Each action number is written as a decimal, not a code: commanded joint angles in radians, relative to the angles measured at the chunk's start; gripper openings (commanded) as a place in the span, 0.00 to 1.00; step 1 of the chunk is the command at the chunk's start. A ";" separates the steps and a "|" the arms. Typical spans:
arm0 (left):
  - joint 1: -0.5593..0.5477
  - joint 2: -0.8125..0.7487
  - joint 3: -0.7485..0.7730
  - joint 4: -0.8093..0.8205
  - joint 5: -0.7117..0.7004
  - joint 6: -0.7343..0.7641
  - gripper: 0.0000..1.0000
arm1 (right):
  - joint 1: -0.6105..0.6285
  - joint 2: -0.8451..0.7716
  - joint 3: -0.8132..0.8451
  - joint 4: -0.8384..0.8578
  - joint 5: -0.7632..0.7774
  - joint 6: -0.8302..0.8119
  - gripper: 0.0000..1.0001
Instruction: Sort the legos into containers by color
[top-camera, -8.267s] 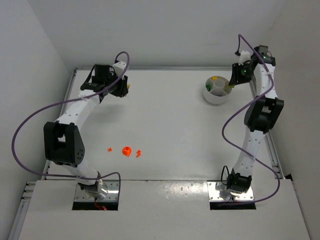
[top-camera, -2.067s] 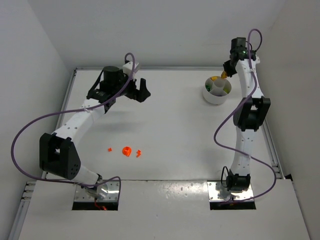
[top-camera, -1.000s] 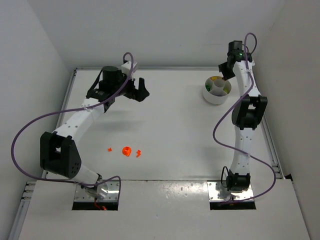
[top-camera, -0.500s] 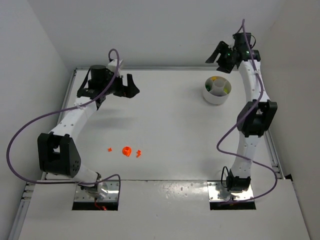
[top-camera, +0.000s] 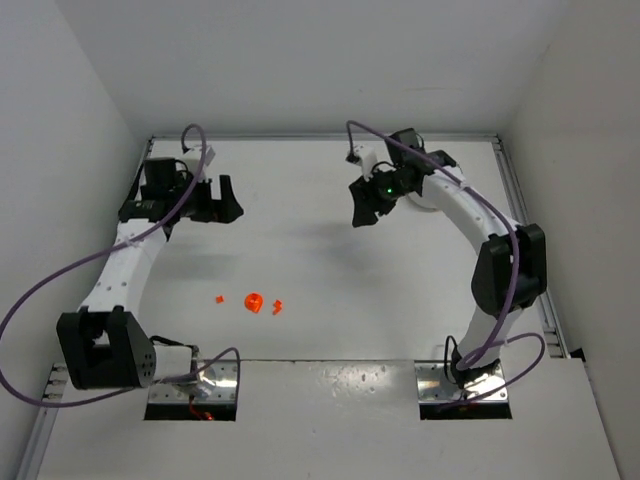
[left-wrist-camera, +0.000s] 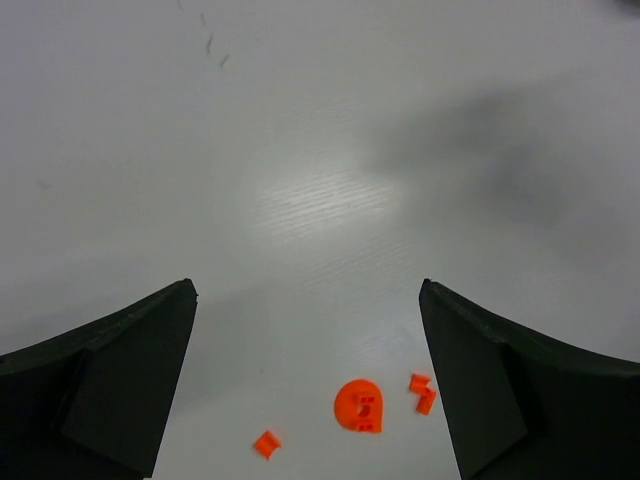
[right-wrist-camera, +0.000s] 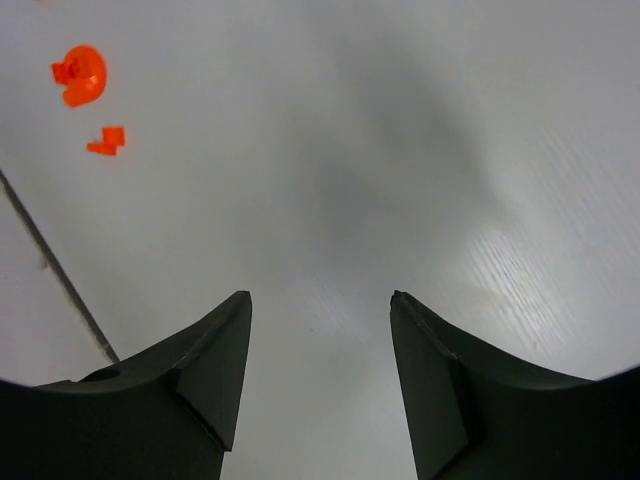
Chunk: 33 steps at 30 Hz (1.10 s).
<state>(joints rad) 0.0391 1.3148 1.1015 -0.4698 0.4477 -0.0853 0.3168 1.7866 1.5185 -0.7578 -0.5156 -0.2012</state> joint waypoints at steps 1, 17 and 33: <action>0.086 -0.109 -0.037 -0.128 -0.040 0.081 1.00 | 0.092 -0.003 0.006 0.014 -0.067 -0.116 0.58; 0.265 -0.150 -0.111 -0.492 0.288 0.654 1.00 | 0.496 0.142 -0.009 0.264 0.267 0.134 0.67; -0.312 -0.138 -0.231 -0.459 0.065 0.961 0.83 | 0.087 -0.214 -0.414 0.235 0.238 0.226 0.67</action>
<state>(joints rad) -0.2325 1.2095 0.9340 -1.0157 0.6380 0.8238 0.4263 1.6302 1.1236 -0.5388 -0.2440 0.0021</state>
